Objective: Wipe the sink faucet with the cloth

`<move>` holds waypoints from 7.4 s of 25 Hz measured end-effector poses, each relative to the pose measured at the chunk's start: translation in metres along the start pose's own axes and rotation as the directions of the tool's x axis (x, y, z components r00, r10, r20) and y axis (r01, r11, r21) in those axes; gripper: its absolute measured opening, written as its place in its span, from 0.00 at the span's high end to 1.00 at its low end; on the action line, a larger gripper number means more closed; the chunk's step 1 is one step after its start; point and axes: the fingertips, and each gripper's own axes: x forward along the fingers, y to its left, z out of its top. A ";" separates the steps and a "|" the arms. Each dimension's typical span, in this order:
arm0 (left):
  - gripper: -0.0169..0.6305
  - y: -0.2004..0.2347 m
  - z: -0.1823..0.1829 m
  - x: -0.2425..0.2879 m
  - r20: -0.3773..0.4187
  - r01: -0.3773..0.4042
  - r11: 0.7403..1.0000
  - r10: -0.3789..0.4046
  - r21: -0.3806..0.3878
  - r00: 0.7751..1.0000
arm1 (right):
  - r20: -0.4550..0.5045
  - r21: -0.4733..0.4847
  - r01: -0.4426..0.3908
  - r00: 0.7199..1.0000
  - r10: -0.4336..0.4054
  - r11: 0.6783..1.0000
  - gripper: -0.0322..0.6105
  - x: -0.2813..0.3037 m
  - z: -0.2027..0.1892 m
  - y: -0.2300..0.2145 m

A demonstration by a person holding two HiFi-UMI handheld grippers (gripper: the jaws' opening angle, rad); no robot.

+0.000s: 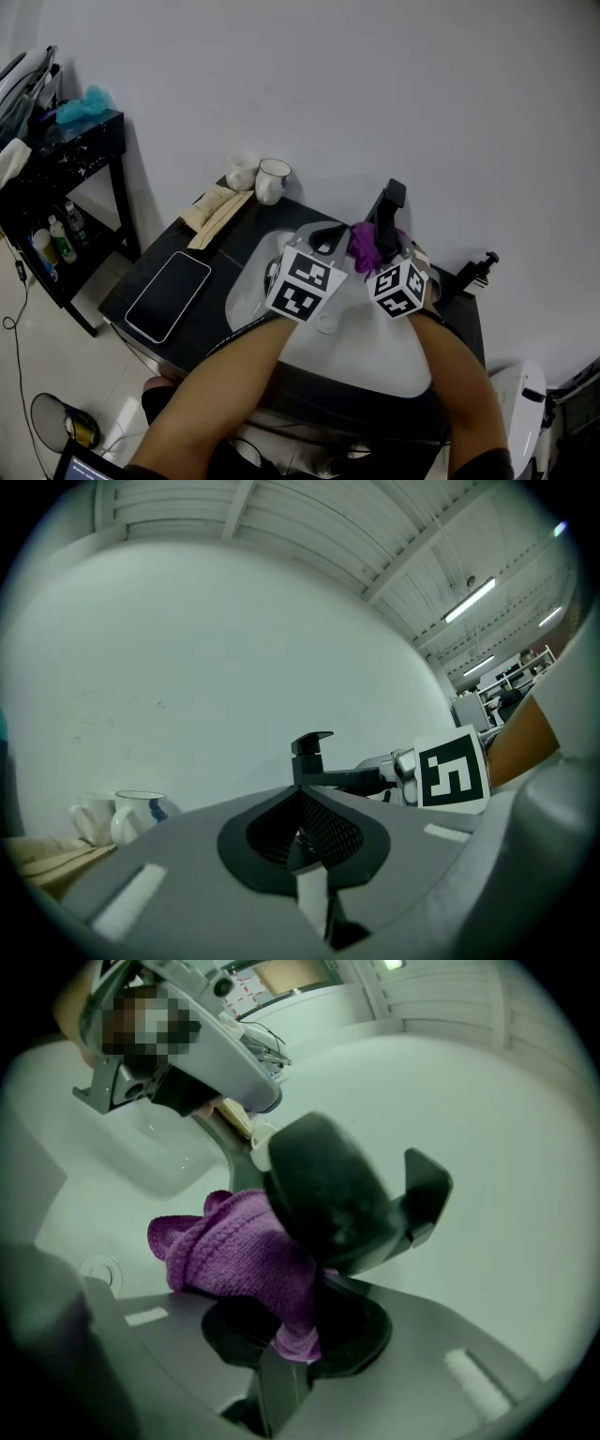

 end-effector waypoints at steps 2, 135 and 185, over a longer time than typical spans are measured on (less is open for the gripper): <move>0.95 0.002 -0.001 -0.001 -0.002 -0.008 1.000 0.008 -0.009 1.000 | -0.030 -0.010 -0.047 0.998 0.047 0.999 0.84 0.004 -0.006 0.013; 0.95 0.055 0.002 -0.027 0.030 -0.184 0.976 0.189 -0.115 0.982 | 0.325 0.795 -0.063 0.884 -0.336 0.603 0.84 -0.168 0.009 -0.071; 0.95 0.031 -0.015 -0.013 -0.064 -0.147 0.988 0.150 0.046 0.987 | 0.190 0.847 -0.042 0.955 -0.228 0.529 0.84 -0.102 -0.056 -0.015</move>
